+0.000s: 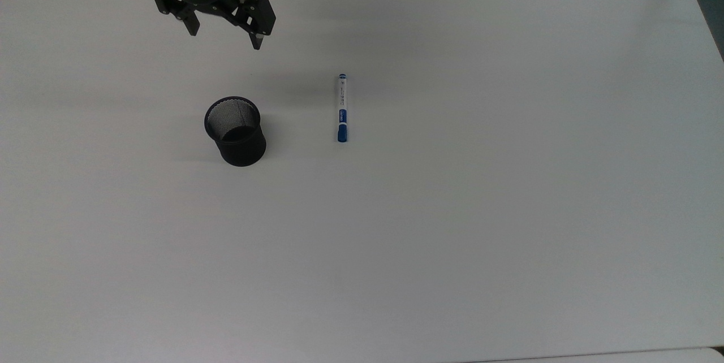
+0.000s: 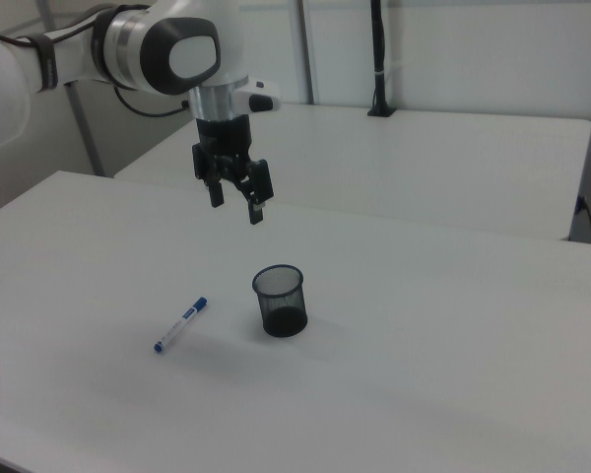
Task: Insert the marker
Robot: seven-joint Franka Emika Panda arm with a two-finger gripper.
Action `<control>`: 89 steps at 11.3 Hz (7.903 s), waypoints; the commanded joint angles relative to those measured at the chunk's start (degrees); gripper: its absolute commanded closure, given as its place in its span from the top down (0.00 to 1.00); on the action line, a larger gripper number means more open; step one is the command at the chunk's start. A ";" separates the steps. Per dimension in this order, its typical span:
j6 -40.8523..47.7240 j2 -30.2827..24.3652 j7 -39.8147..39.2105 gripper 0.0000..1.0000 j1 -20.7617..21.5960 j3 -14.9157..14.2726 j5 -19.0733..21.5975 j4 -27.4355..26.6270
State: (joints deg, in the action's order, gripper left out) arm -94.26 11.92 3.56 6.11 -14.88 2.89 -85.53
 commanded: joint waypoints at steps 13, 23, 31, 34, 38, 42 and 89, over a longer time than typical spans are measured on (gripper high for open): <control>3.46 -1.98 0.75 1.00 0.83 0.03 -1.31 -1.83; 2.42 1.34 -5.67 1.00 6.44 1.08 5.90 -2.97; -8.66 10.57 1.01 0.97 13.57 1.00 3.62 -5.87; -12.08 14.26 2.94 0.87 14.19 1.00 3.44 -5.53; -15.69 18.14 2.33 0.75 13.67 1.00 2.91 -5.52; -15.95 20.07 2.59 0.65 13.66 1.00 1.94 -5.87; -7.37 6.37 -0.92 1.00 -4.27 0.90 4.85 -1.13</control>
State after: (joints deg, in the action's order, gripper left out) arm -107.60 20.52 4.44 1.39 -14.55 6.06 -85.42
